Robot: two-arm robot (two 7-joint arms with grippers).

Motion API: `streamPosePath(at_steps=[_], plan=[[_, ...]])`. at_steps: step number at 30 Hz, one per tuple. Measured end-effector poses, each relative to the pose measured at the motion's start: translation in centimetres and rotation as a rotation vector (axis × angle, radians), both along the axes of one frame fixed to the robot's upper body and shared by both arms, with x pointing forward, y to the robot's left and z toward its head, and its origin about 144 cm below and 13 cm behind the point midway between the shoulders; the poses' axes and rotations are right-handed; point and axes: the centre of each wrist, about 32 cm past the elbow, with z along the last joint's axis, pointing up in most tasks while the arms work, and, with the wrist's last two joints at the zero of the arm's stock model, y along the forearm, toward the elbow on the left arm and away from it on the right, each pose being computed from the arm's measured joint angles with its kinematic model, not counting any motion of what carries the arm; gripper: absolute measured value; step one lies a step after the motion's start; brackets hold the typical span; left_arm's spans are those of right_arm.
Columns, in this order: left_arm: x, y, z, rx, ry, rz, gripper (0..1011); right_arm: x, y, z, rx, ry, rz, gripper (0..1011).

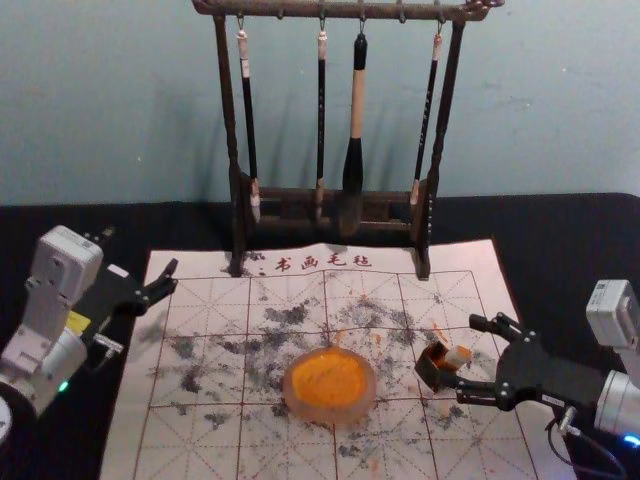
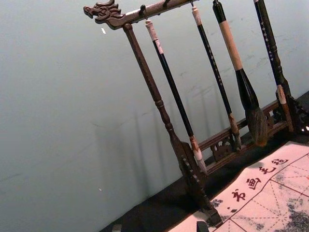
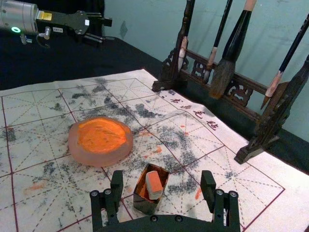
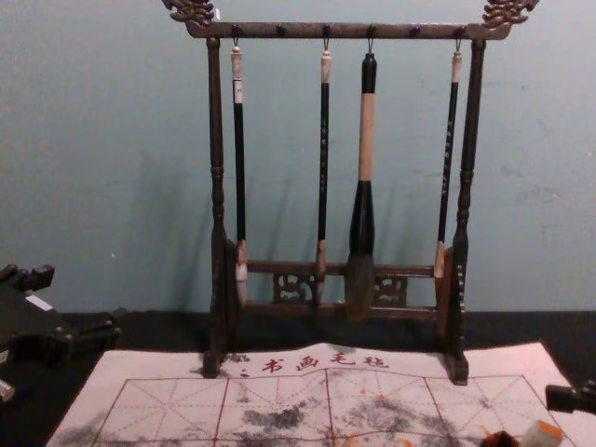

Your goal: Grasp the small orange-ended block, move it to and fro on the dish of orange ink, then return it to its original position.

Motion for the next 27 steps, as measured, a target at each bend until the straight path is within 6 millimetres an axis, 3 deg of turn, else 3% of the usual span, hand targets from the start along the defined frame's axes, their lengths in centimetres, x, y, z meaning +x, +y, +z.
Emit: streamPosePath(at_steps=[27], plan=[[0.00,0.00,0.00,0.000,0.000,0.000,1001,0.02,-0.03,0.04,0.000,0.001,0.000,1000]])
